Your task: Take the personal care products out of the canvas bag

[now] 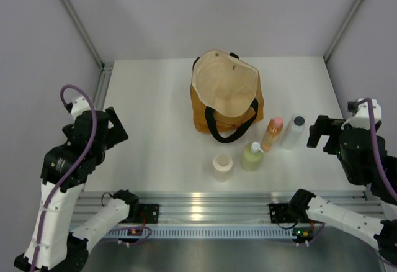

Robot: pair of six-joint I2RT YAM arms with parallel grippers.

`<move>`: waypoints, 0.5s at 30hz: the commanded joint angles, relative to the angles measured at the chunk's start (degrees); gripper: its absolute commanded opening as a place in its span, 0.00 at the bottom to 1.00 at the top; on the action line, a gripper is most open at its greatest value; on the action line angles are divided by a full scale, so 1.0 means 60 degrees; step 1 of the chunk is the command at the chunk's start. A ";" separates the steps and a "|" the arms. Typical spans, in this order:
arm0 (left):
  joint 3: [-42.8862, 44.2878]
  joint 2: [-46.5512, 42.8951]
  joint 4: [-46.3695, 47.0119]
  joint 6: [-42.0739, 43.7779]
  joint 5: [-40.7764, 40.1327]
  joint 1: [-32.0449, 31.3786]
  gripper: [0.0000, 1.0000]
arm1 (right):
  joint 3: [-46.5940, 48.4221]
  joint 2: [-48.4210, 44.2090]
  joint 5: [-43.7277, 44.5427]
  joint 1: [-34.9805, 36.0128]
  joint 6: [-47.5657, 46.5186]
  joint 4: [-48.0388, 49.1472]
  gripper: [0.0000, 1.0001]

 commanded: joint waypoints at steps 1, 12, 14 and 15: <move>-0.0051 -0.0220 0.0385 0.0193 -0.0273 -0.0042 0.98 | -0.0105 0.0144 0.0530 -0.0134 -0.0017 -0.0922 1.00; -0.0521 -0.0426 0.0986 0.0237 -0.0230 -0.0028 0.98 | -0.0442 -0.0194 0.0618 -0.0134 0.0482 -0.0922 1.00; -0.0550 -0.0368 0.1015 0.0222 -0.0215 -0.0028 0.98 | -0.0471 -0.0179 0.0618 -0.0119 0.0497 -0.0907 0.99; -0.0564 -0.0353 0.1045 0.0208 -0.0200 -0.0028 0.98 | -0.0500 -0.0193 0.0619 -0.0133 0.0526 -0.0893 0.99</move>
